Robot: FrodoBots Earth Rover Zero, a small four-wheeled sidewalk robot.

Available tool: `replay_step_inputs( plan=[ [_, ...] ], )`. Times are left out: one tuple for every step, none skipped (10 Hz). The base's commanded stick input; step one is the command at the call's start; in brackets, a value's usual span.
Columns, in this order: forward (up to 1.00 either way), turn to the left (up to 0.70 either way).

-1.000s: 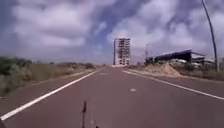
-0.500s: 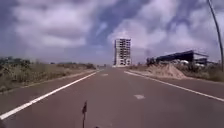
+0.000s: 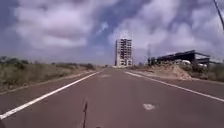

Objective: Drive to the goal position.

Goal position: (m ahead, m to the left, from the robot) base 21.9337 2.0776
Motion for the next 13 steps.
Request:
replay_step_inputs(
  plan=[
    [1.00, 0.00],
    [1.00, 0.00],
    [1.00, 0.00],
    [1.00, 0.00],
    [1.00, 0.00],
    [1.00, 0.00],
    [1.00, 0.00],
    [1.00, 0.00],
    [1.00, 0.00],
    [1.00, 0.00],
    [1.00, 0.00],
    [1.00, 0.00],
    [1.00, 0.00]
  ],
)
